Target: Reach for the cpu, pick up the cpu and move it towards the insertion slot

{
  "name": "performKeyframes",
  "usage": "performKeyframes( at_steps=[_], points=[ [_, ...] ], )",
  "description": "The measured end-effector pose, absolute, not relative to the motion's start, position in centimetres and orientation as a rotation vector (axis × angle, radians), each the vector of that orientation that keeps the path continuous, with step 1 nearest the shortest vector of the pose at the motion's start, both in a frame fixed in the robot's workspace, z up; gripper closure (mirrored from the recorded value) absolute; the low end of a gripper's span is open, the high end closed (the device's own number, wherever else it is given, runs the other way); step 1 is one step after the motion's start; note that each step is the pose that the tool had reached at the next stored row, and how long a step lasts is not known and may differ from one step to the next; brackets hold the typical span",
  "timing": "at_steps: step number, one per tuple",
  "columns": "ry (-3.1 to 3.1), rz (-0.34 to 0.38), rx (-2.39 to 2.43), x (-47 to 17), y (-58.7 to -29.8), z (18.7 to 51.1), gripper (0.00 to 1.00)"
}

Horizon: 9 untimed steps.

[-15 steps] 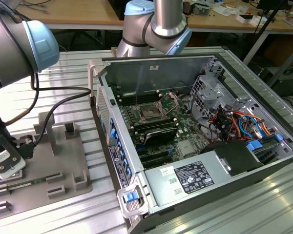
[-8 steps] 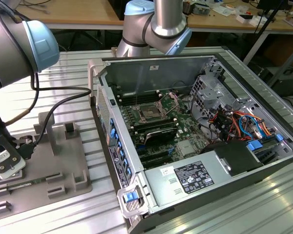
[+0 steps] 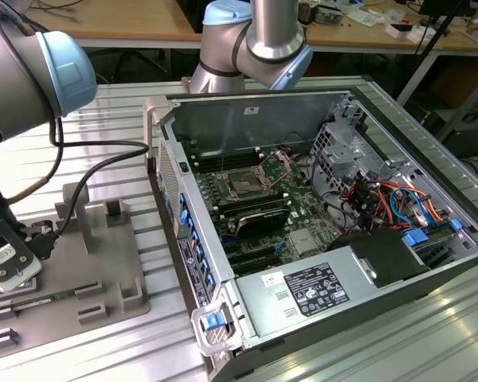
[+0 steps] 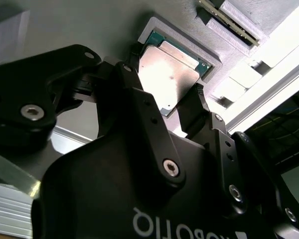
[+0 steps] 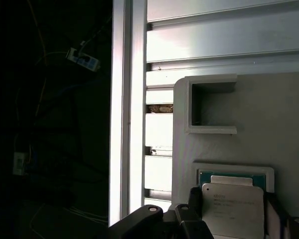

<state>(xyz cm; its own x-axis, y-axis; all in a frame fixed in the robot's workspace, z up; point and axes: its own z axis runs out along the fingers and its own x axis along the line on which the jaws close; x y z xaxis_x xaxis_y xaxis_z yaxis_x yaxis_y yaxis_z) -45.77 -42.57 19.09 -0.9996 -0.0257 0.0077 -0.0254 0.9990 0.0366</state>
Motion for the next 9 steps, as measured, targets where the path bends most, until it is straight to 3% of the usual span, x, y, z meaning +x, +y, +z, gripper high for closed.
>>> performKeyframes(
  at_steps=[9],
  points=[
    [-3.133,-0.057,0.04,-45.77,-42.57,19.84,0.45]
  ],
)
